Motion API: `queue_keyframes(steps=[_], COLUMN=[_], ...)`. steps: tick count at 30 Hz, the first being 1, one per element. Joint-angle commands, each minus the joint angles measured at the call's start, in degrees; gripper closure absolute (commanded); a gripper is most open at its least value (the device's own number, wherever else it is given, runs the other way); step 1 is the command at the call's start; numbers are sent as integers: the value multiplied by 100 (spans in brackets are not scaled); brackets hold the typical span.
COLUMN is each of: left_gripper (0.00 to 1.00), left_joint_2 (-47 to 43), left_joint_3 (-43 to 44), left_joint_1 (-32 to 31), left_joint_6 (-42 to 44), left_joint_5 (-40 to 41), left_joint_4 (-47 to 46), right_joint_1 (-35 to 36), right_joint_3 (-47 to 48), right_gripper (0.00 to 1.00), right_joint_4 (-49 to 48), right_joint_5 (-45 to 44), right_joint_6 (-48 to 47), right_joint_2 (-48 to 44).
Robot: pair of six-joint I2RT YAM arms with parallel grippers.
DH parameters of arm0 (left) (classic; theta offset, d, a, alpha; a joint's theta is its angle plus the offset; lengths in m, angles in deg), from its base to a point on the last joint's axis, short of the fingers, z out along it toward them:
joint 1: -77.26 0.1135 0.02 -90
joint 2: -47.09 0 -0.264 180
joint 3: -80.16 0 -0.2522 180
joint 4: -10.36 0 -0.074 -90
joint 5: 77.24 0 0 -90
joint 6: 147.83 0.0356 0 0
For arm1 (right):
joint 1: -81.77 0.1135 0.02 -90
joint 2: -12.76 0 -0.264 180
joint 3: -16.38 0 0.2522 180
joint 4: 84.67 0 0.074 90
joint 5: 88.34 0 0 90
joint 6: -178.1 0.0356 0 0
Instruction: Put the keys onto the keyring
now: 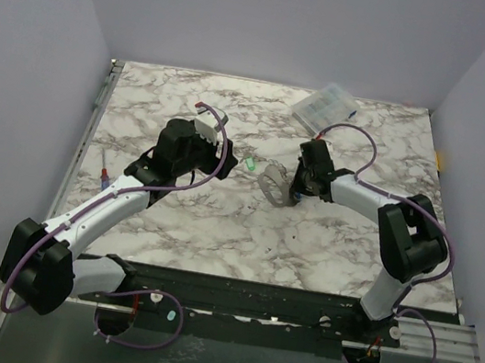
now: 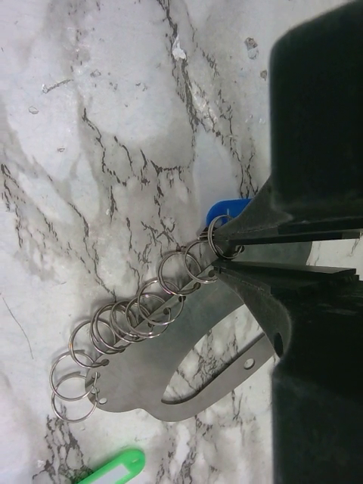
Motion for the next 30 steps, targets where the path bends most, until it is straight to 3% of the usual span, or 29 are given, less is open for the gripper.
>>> queue_keyframes(steps=[1,5,30], left_gripper=[27,27,27], left_joint_2=[-93,-82,-82], left_joint_3=[112,114,113], left_joint_1=[-21,-29,-40], left_joint_6=[85,81,101], left_joint_5=[-2,1,19], left_joint_4=[104,106,106], right_joint_1=[36,31,36], right_joint_3=[82,66,-688], right_gripper=[84,99,99], right_joint_4=[13,17,-787], right_joint_5=[115,75,348], right_joint_6=[-59,-85,-524], right_joint_2=[227,153,-1234])
